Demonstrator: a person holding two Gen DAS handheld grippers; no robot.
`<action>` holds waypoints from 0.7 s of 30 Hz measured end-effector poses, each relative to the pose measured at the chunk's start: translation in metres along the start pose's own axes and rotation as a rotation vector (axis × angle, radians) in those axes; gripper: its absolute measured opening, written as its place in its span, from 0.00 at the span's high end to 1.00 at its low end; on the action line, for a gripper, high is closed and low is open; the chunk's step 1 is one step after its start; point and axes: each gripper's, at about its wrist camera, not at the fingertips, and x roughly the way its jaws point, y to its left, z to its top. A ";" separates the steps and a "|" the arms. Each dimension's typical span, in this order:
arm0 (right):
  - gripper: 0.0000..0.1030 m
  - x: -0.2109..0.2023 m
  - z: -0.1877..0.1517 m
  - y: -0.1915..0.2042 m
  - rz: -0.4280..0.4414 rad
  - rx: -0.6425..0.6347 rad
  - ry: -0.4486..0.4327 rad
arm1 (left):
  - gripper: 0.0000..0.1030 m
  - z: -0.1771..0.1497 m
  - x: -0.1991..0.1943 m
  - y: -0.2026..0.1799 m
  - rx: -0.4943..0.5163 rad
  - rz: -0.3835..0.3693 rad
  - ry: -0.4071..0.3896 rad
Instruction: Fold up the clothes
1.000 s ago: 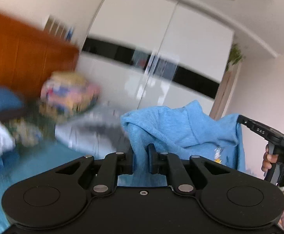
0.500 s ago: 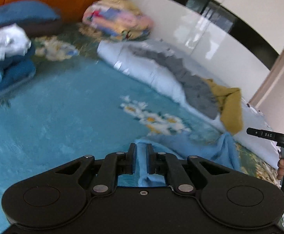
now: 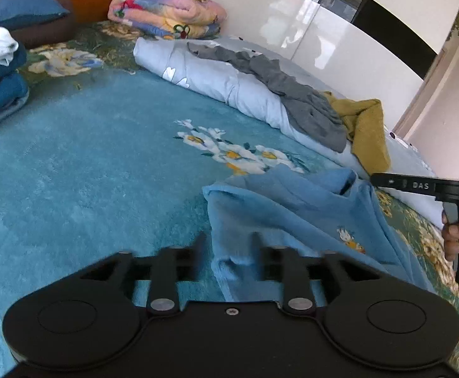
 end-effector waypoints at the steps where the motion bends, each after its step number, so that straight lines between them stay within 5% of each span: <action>1: 0.72 0.002 0.001 0.005 -0.013 -0.055 0.007 | 0.63 -0.003 0.001 -0.001 0.011 0.006 0.005; 6: 0.52 0.019 0.008 0.015 -0.067 -0.259 0.058 | 0.55 -0.014 0.009 0.002 0.011 0.022 0.054; 13: 0.50 0.049 0.019 0.021 -0.035 -0.350 0.124 | 0.55 -0.018 0.028 0.001 0.007 0.031 0.098; 21: 0.91 0.079 0.027 0.013 0.044 -0.279 0.209 | 0.52 -0.016 0.041 0.000 0.008 -0.007 0.089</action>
